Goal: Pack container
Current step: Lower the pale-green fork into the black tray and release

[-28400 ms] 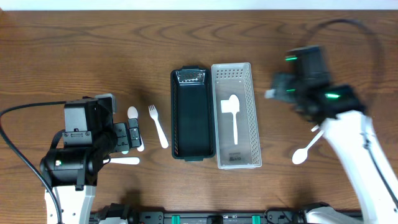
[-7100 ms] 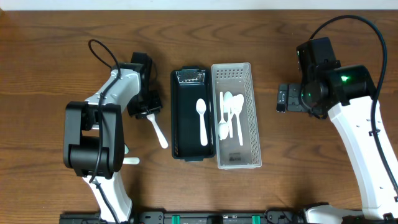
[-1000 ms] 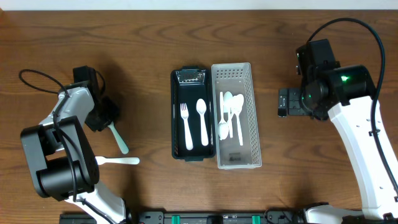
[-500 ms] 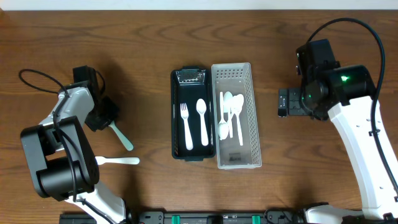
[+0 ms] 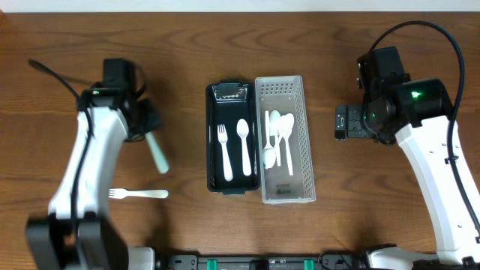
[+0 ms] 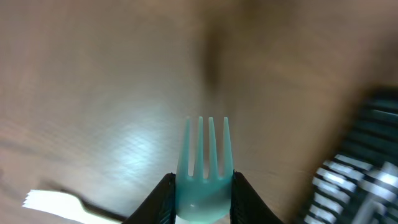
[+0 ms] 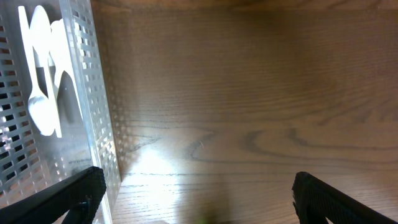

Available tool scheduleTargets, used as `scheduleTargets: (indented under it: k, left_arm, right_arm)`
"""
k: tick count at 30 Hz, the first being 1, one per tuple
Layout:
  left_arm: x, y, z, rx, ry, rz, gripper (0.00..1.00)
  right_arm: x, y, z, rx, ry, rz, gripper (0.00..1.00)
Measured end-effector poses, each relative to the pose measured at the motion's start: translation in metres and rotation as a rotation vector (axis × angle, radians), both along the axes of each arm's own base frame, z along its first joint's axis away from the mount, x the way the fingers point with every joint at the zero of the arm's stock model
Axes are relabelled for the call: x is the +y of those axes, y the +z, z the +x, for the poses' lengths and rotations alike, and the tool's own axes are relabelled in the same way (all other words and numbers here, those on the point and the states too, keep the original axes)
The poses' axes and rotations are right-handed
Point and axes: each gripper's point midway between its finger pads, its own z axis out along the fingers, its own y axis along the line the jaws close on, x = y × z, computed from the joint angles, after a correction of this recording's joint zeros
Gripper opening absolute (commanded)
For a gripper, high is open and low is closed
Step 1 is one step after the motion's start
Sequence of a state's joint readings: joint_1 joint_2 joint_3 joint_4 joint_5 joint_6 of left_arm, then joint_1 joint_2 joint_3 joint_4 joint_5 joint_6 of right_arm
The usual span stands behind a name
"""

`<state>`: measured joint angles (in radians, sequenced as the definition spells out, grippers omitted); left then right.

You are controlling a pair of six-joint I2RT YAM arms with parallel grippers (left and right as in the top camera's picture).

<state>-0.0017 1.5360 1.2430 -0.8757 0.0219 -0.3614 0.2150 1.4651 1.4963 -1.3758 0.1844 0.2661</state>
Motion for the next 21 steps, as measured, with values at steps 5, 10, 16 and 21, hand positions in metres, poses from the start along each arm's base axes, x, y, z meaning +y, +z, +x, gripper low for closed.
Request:
scheduleTargets:
  k: [5,10,16,21]
  left_arm:
    - [-0.087,0.071,-0.001,-0.245,-0.206,-0.055,0.13]
    - [-0.150,0.080,-0.003,-0.310,-0.319,-0.118,0.13]
    - [-0.187,0.022,0.005,-0.175,-0.355,-0.111,0.13]
    - [-0.187,-0.036,0.006,-0.026,-0.342,-0.064,0.17]
  right_arm:
    - [0.000,0.000,0.000,0.000,0.000,0.000,0.99]
    - [0.000,0.000,0.000,0.001,0.000,0.000,0.99]
    - [0.000,0.000,-0.002,0.008,0.000,-0.002,0.99]
    - [-0.001,-0.001,-0.003,0.012,0.000,-0.003,0.99]
